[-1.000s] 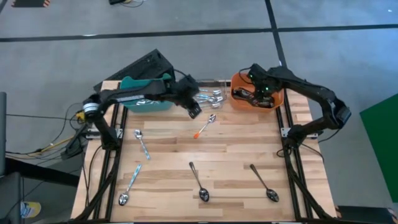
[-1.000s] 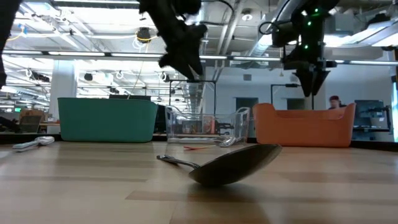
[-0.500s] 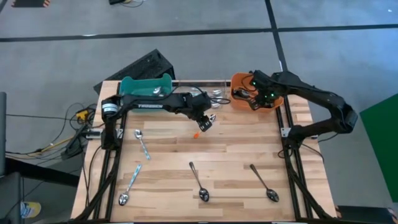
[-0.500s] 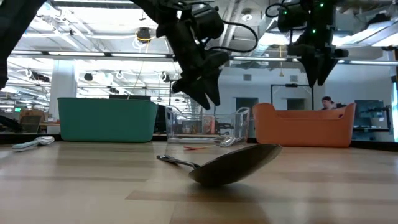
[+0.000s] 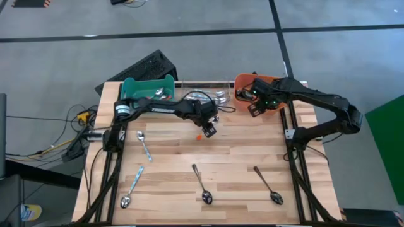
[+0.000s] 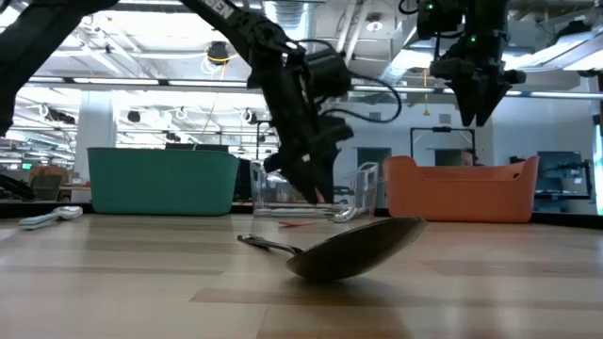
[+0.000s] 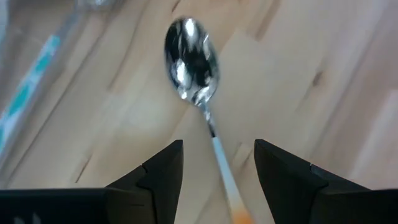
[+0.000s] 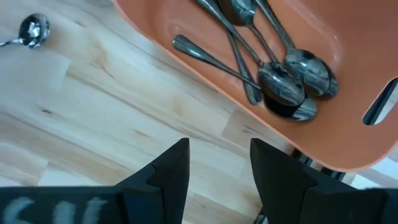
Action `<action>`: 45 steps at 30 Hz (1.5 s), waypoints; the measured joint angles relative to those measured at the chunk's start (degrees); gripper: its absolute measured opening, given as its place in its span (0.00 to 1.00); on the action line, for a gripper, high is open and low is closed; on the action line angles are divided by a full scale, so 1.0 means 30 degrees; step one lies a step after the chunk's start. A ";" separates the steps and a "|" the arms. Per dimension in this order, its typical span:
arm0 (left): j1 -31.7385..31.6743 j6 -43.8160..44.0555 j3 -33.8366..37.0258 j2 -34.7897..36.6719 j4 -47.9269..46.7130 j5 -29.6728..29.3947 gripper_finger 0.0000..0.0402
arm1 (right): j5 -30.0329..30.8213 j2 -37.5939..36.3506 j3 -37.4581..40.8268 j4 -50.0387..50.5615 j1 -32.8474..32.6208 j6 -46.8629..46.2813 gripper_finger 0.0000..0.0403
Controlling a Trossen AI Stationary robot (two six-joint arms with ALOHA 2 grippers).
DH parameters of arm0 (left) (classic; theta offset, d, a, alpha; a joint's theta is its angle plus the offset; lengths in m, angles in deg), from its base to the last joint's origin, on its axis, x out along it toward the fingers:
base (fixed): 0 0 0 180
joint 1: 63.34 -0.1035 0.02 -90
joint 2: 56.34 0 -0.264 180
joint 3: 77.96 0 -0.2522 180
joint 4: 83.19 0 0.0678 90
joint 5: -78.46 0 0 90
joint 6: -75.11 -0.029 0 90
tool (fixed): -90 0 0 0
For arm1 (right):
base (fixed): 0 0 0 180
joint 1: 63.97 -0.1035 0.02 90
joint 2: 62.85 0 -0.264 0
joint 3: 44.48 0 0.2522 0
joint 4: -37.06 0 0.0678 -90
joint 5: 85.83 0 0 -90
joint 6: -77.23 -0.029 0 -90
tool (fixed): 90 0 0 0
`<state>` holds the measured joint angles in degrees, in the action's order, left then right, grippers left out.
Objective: Sort silverware by color (type)
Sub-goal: Put the orange spoon into the green bin
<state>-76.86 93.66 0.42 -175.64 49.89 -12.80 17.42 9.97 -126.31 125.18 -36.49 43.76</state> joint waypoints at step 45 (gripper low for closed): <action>-0.0035 -0.1153 -0.0059 -0.2276 0.0592 -0.0066 0.02 | -0.0014 0.0015 0.0000 -0.0011 -0.1652 -0.0190 0.47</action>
<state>-76.96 90.20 0.25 -182.47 51.67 -13.00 17.38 10.01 -126.31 125.15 -41.44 43.19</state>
